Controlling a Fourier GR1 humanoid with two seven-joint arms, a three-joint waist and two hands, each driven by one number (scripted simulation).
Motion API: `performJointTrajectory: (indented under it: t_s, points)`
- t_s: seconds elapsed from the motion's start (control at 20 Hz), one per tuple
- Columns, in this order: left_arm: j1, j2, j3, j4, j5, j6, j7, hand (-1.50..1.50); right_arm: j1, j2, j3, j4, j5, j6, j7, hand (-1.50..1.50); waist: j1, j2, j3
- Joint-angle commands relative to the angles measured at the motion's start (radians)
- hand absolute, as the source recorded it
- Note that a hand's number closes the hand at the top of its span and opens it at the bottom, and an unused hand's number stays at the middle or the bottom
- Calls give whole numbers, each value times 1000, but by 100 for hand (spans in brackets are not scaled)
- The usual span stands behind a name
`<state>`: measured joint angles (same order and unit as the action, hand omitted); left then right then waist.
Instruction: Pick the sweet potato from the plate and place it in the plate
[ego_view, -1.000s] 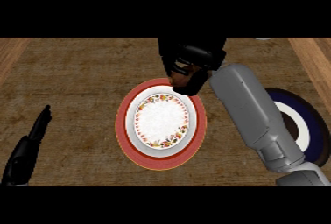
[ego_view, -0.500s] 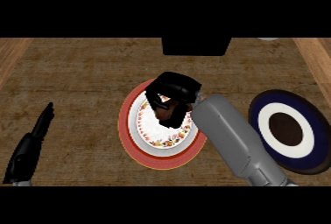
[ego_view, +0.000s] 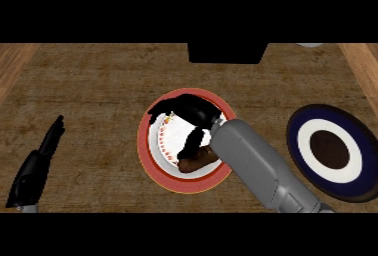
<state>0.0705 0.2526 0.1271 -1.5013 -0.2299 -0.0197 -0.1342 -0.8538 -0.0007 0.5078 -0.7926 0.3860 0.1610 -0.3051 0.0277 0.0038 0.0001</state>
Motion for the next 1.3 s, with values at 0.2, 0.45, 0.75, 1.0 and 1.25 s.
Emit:
performJointTrajectory:
  t_s: [0.2,0.45,0.75,1.0,1.25]
  points:
    - [-26,15,33,11,11,-5,11,0,-29,1,-173,0,-232,-27,3,-150,-15,-1,0]
    - [3,8,21,20,-2,-8,-27,0,-103,-42,-343,107,-314,1,39,-150,-14,1,0]
    - [27,2,10,-46,15,-34,14,0,-174,-189,-503,328,-433,201,-142,-150,21,12,1]
    - [12,-4,-2,-7,-14,-18,-26,0,-183,-321,-537,438,-427,345,-315,-150,32,22,2]
    - [-58,-12,-12,0,-24,-11,6,0,-232,-340,-525,531,-371,331,-415,-150,48,29,3]
